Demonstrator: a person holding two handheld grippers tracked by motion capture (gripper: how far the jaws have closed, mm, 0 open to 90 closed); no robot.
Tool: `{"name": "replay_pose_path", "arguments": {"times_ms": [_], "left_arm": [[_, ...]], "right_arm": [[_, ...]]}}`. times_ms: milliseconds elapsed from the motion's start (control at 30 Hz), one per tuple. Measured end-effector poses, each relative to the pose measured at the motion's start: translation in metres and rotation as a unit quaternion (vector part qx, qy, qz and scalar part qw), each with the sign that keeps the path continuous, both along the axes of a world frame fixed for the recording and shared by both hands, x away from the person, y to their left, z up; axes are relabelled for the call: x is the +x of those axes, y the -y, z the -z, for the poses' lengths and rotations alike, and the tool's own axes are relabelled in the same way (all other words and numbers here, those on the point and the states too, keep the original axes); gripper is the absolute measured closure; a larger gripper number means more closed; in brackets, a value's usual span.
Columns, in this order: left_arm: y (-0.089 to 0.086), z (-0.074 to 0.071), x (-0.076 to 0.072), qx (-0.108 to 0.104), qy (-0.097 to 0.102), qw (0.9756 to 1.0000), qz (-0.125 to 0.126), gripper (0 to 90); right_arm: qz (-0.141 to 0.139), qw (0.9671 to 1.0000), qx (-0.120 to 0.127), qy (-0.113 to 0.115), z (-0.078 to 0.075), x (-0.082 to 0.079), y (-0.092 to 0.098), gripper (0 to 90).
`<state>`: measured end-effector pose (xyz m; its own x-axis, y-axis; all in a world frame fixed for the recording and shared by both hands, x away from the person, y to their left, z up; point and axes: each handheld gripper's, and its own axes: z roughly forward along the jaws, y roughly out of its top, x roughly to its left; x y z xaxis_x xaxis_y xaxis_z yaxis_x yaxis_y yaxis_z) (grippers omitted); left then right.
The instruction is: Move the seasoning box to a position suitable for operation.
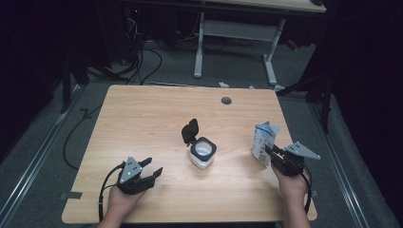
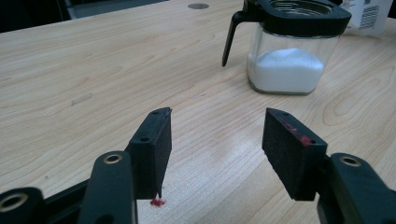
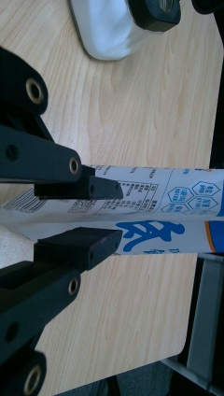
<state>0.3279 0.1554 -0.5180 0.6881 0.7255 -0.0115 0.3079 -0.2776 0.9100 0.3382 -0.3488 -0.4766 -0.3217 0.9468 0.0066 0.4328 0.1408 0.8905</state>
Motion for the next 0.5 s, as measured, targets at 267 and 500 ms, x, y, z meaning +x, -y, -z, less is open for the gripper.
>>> {"name": "replay_pose_path", "arguments": {"times_ms": [267, 500], "left_arm": [[0.0005, 0.0006, 0.0007, 0.001, -0.005, 1.0, 0.002, 43.0], [0.0011, 0.0011, 0.0006, 0.006, -0.008, 0.9999, 0.007, 44.9]], "right_arm": [[0.003, 1.0, 0.0, -0.006, 0.0007, 0.0006, -0.0002, 68.8], [0.003, 1.0, -0.003, -0.005, 0.0007, 0.0003, -0.0003, 63.8]]}}
